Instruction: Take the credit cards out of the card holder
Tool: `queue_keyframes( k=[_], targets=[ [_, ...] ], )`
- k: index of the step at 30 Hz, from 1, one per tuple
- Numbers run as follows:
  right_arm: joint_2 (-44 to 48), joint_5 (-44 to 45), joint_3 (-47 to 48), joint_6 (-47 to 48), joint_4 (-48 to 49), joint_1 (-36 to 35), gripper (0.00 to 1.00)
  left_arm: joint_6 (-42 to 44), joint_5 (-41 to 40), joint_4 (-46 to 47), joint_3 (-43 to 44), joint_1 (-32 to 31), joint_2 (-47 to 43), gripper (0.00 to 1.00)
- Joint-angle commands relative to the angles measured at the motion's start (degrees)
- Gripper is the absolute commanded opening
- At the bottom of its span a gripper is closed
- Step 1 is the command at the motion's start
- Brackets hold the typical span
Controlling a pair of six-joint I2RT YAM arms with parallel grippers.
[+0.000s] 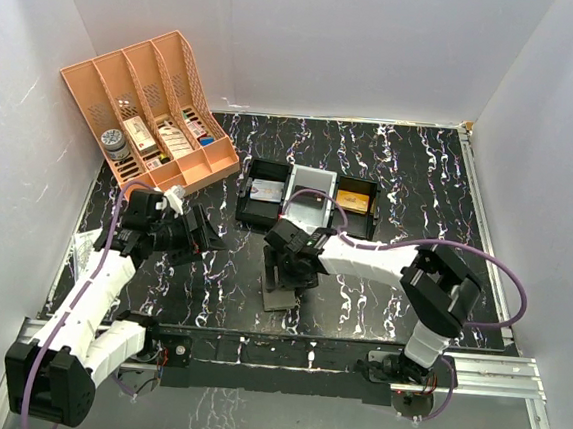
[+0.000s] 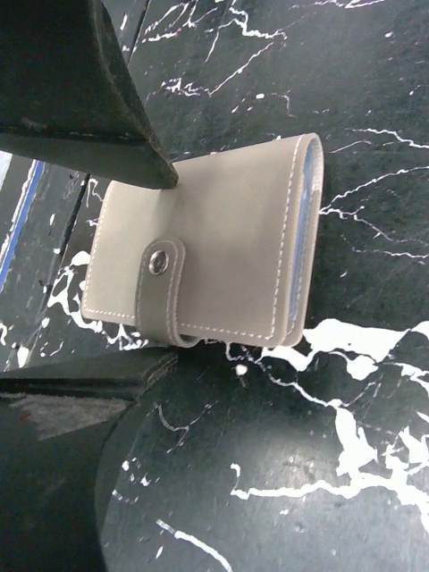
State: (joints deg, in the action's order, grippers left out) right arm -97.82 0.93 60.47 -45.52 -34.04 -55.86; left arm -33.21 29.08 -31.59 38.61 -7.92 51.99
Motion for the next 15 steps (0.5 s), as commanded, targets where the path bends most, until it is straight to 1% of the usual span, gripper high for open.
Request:
queue_keyframes(
  k=[1, 4, 7, 9, 11, 13, 15],
  targets=[
    [3.0, 7.7, 3.8, -0.1, -6.5, -0.5, 0.74, -0.8, 2.8, 1.1, 0.2, -0.2, 1.1, 0.84],
    [5.8, 13.8, 5.3, -1.5, -10.8, -0.5, 0.82, -2.5, 3.9, 4.0, 0.3, -2.1, 3.9, 0.82],
    [6.7, 16.0, 6.5, -0.7, -12.0, -0.5, 0.82, -3.9, 0.3, 6.4, 1.3, -6.7, 7.5, 0.8],
    [6.0, 13.6, 7.6, 0.0, -11.7, -0.5, 0.76, -5.1, -1.0, 6.6, 2.1, -8.4, 9.8, 0.77],
    [4.8, 10.2, 8.5, -1.5, -11.6, -0.7, 0.69, -6.9, -2.1, 7.0, 2.0, -9.5, 11.0, 0.73],
    [4.4, 6.5, 7.3, -2.9, -8.4, -1.1, 0.62, -9.0, -2.2, 9.1, 0.2, -10.6, 10.7, 0.71],
    [4.4, 3.8, 5.8, -4.7, -4.8, -1.2, 0.59, -11.2, -2.5, 11.1, -1.6, -11.5, 9.6, 0.69]
  ],
)
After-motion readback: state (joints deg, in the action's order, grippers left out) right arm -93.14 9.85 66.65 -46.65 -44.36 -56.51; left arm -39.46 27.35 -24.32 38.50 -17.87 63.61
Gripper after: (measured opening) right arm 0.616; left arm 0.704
